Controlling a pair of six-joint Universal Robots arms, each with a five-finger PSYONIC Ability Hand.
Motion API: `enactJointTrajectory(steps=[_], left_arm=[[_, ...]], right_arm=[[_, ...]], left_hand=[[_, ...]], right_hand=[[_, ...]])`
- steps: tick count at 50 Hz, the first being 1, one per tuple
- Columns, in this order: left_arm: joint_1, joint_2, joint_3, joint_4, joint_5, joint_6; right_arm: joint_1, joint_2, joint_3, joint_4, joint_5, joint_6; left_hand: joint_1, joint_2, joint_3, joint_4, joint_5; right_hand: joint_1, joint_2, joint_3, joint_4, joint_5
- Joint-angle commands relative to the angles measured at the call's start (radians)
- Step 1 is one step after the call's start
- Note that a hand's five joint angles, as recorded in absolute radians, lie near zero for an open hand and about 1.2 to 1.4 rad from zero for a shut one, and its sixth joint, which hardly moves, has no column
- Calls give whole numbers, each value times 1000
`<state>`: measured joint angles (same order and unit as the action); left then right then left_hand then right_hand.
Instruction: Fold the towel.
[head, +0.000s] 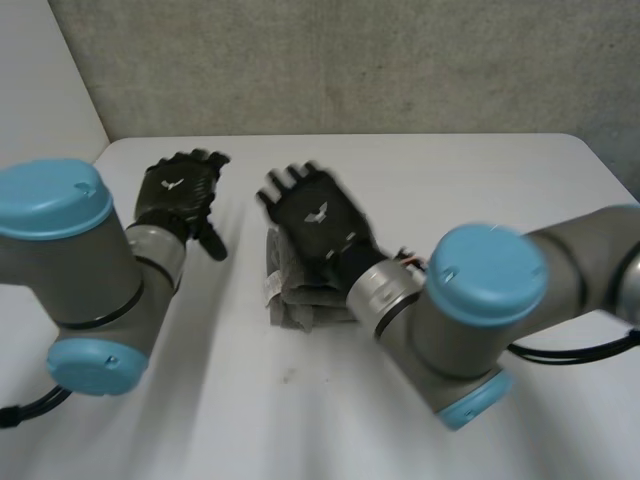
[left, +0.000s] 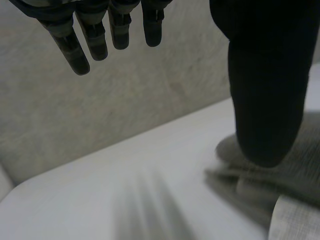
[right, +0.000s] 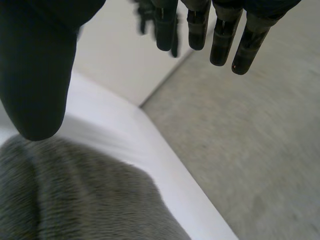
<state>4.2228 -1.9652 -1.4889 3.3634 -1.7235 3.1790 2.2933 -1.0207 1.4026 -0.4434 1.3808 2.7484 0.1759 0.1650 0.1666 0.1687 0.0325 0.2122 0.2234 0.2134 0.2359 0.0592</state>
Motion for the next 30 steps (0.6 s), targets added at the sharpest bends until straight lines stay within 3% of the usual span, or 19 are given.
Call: enactJointTrajectory(steps=[1, 6, 12, 23, 30], left_arm=[[-63, -86, 145, -10, 22, -134], [-106, -159, 217, -15, 33, -188], [-135, -277, 277, -53, 105, -197], [-118, -383, 303, -154, 35, -188], [-109, -365, 277, -211, 28, -182]], right_arm=[[-129, -70, -31, 188, 32, 315], [-192, -39, -77, 277, 26, 421], [-230, 71, -154, 359, -11, 450], [-236, 249, -220, 370, -46, 430], [-236, 249, -240, 370, -34, 379]], left_hand=[[17, 28, 26, 24, -14], [20, 31, 29, 27, -11], [20, 31, 29, 27, -11], [11, 22, 21, 18, -20], [5, 16, 15, 13, -26]], right_hand=[[-38, -49, -39, -61, -59], [-38, -49, -39, -61, -59], [-38, -49, -39, -61, -59], [-38, -49, -39, -61, -59], [-38, -49, -39, -61, -59]])
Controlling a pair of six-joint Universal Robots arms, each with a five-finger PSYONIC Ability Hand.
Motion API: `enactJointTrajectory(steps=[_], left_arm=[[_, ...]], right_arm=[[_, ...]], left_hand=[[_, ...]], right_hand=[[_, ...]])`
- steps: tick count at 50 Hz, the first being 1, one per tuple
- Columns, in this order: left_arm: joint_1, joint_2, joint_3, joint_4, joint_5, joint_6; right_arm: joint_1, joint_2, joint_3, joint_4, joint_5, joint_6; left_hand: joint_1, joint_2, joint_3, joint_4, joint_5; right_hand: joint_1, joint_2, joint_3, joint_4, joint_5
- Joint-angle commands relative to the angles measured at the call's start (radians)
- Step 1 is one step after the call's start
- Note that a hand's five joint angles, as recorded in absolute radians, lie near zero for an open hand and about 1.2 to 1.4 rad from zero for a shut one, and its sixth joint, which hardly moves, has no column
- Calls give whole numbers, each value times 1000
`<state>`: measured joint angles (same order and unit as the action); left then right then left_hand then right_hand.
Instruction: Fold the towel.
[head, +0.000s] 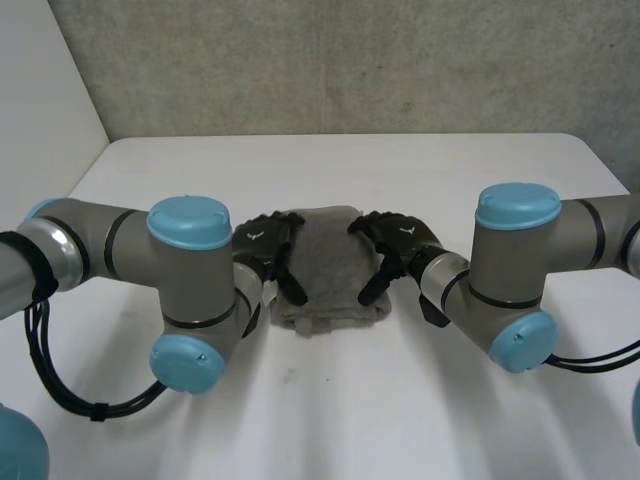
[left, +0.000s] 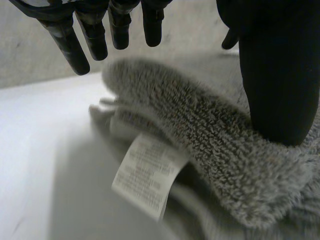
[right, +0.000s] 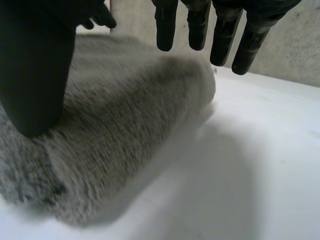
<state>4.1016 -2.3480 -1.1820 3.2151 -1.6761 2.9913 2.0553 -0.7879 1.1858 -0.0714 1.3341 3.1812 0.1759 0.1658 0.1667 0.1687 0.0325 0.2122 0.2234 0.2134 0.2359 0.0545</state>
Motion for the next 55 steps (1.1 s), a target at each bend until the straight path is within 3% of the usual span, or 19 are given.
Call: enactJointTrajectory(steps=[1, 10, 14, 20, 28, 40, 55], left_arm=[[13, 18, -30, -63, -19, 6], [11, 214, -33, -107, -16, 6], [14, 311, -27, -138, -16, 6], [118, 499, -28, -233, -7, 5], [206, 674, -47, -323, -2, 6], [260, 743, -172, -305, 75, 5], [261, 722, -177, -238, 76, 6]], right_arm=[[2, 0, -26, -2, 16, -62], [-6, -191, -9, -2, 77, -129], [-21, -336, 17, -2, 186, -173], [-69, -505, 76, 1, 264, -271], [-110, -654, 184, 1, 261, -310], [-127, -680, 255, -2, 257, -305], [-119, -671, 291, -18, 241, -305]], left_hand=[[5, 15, 14, 13, -26], [-1, 10, 9, 7, -32], [-1, 10, 9, 7, -32], [-1, 10, 9, 7, -32], [-1, 10, 9, 7, -32], [-1, 10, 9, 7, -32], [-1, 9, 8, 6, -33]], right_hand=[[-38, -49, -39, -61, -54], [-38, -49, -39, -61, -54], [-38, -49, -39, -61, -54], [-38, -49, -39, -61, -54], [-38, -49, -39, -61, -54], [-38, -49, -39, -61, -54], [-38, -49, -39, -61, -54]])
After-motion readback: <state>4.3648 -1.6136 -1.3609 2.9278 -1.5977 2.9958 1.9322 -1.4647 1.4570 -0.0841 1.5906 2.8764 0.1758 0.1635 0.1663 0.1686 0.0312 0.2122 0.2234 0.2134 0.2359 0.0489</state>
